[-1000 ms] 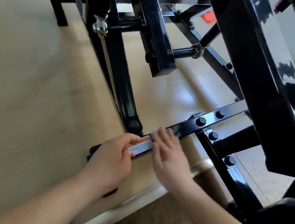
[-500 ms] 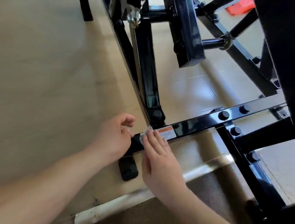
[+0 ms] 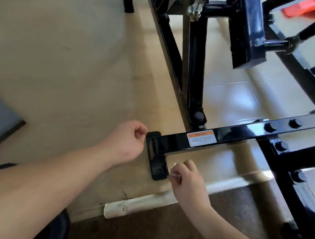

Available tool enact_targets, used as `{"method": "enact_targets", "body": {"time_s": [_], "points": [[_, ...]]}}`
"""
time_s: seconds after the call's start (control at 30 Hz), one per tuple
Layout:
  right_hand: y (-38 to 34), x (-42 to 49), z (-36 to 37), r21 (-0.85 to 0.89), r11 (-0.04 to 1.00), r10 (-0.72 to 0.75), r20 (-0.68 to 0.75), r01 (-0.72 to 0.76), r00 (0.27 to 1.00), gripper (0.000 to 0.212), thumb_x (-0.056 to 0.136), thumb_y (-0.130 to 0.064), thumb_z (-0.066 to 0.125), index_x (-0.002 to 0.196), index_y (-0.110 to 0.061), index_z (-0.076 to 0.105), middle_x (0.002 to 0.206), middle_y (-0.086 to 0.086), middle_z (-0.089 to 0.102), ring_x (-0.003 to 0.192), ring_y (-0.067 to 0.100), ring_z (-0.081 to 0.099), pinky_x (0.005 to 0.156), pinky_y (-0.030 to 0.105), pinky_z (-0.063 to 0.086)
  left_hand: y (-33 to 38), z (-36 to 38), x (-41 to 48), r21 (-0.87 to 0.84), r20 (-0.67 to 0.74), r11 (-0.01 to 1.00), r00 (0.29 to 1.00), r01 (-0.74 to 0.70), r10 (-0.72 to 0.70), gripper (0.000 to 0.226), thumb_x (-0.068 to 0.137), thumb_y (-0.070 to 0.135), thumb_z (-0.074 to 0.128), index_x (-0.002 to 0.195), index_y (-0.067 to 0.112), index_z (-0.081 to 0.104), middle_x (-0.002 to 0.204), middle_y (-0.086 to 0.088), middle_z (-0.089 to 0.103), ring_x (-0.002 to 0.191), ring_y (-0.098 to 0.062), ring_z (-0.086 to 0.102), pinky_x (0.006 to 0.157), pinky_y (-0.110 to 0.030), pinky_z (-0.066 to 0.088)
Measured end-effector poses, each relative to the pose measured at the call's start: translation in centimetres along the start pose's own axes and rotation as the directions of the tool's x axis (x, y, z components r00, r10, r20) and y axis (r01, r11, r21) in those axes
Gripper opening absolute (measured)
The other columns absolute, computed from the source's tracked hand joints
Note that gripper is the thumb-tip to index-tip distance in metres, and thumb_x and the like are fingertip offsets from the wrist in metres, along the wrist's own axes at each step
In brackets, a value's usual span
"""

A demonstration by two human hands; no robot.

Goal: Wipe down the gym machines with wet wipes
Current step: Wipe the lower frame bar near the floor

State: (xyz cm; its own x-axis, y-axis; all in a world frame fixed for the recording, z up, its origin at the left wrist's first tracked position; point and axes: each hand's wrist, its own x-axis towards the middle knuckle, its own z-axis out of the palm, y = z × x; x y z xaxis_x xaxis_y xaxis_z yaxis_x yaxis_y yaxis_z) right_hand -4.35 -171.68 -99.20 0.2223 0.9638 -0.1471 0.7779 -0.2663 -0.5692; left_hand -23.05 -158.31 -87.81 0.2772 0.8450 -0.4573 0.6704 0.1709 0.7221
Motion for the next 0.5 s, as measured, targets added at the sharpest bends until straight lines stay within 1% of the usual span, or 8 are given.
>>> {"method": "enact_targets", "body": {"time_s": [0.07,0.13,0.2,0.27,0.3,0.37,0.43,0.5], "points": [[0.6,1.0,1.6,-0.022,0.998,0.067,0.020,-0.067,0.998,0.005,0.095,-0.021,0.071,0.099,-0.017,0.072,0.098,-0.010,0.047,0.074,0.021,0.058,0.066,0.035,0.049,-1.1,0.6,-0.8,0.127,0.097,0.992,0.995,0.002,-0.014,0.022,0.101,0.009,0.051,0.114,0.018,0.066,0.108,-0.002,0.068,0.101,-0.021,0.065,0.084,-0.021,0.046],[0.2,1.4,3.6,0.017,0.999,0.035,0.009,-0.035,0.999,0.010,0.095,-0.015,0.070,0.103,-0.016,0.075,0.101,-0.005,0.055,0.082,0.026,0.064,0.069,0.035,0.051,-2.4,1.3,-1.6,0.264,0.230,0.964,0.972,-0.008,-0.055,0.025,0.102,0.013,0.053,0.123,0.020,0.065,0.119,0.000,0.067,0.108,-0.017,0.062,0.088,-0.018,0.043],[-0.1,1.0,5.1,-0.010,0.998,-0.068,0.004,0.068,0.998,0.017,0.091,-0.011,0.072,0.107,-0.015,0.077,0.111,-0.001,0.065,0.093,0.027,0.067,0.072,0.032,0.055,-3.4,1.8,-2.1,0.360,0.348,0.933,0.930,-0.014,-0.120,0.031,0.103,0.016,0.053,0.132,0.020,0.062,0.128,-0.001,0.065,0.116,-0.017,0.061,0.097,-0.020,0.044],[0.2,0.3,5.8,-0.133,0.960,-0.245,0.012,0.245,0.969,0.028,0.090,-0.013,0.071,0.118,-0.014,0.074,0.128,0.001,0.067,0.115,0.025,0.063,0.085,0.033,0.059,-3.9,2.1,-2.4,0.407,0.413,0.913,0.896,-0.023,-0.162,0.032,0.103,0.018,0.052,0.133,0.022,0.061,0.129,-0.001,0.064,0.118,-0.019,0.061,0.102,-0.024,0.046],[0.5,-0.2,5.9,-0.161,0.937,-0.307,0.047,0.310,0.951,0.036,0.093,-0.017,0.064,0.128,-0.013,0.070,0.140,0.002,0.063,0.129,0.024,0.058,0.098,0.038,0.057,-4.0,2.2,-2.5,0.421,0.431,0.907,0.886,-0.030,-0.171,0.031,0.103,0.018,0.051,0.132,0.022,0.062,0.128,-0.002,0.065,0.117,-0.019,0.061,0.102,-0.026,0.048],[1.3,-1.4,5.7,-0.160,0.932,-0.308,0.118,0.325,0.944,0.050,0.101,-0.031,0.046,0.149,-0.016,0.055,0.161,0.001,0.043,0.152,0.020,0.035,0.118,0.039,0.040,-4.0,2.2,-2.5,0.439,0.445,0.897,0.880,-0.050,-0.169,0.030,0.103,0.018,0.051,0.131,0.020,0.063,0.127,-0.003,0.066,0.115,-0.020,0.062,0.100,-0.027,0.050],[2.3,-1.7,5.4,-0.149,0.958,-0.225,0.130,0.243,0.966,0.056,0.104,-0.042,0.035,0.156,-0.025,0.044,0.169,0.001,0.028,0.157,0.019,0.024,0.120,0.037,0.035,-4.1,2.1,-2.2,0.451,0.443,0.891,0.880,-0.053,-0.172,0.032,0.103,0.018,0.051,0.133,0.020,0.062,0.128,-0.003,0.066,0.116,-0.020,0.062,0.099,-0.025,0.049],[2.3,-1.5,5.1,-0.189,0.963,-0.170,0.138,0.194,0.976,0.055,0.104,-0.043,0.035,0.157,-0.029,0.042,0.170,0.007,0.025,0.157,0.025,0.024,0.120,0.041,0.036,-4.3,1.9,-2.0,0.460,0.436,0.887,0.883,-0.049,-0.177,0.034,0.103,0.018,0.050,0.135,0.022,0.060,0.131,-0.002,0.064,0.118,-0.020,0.061,0.099,-0.023,0.048]]}}
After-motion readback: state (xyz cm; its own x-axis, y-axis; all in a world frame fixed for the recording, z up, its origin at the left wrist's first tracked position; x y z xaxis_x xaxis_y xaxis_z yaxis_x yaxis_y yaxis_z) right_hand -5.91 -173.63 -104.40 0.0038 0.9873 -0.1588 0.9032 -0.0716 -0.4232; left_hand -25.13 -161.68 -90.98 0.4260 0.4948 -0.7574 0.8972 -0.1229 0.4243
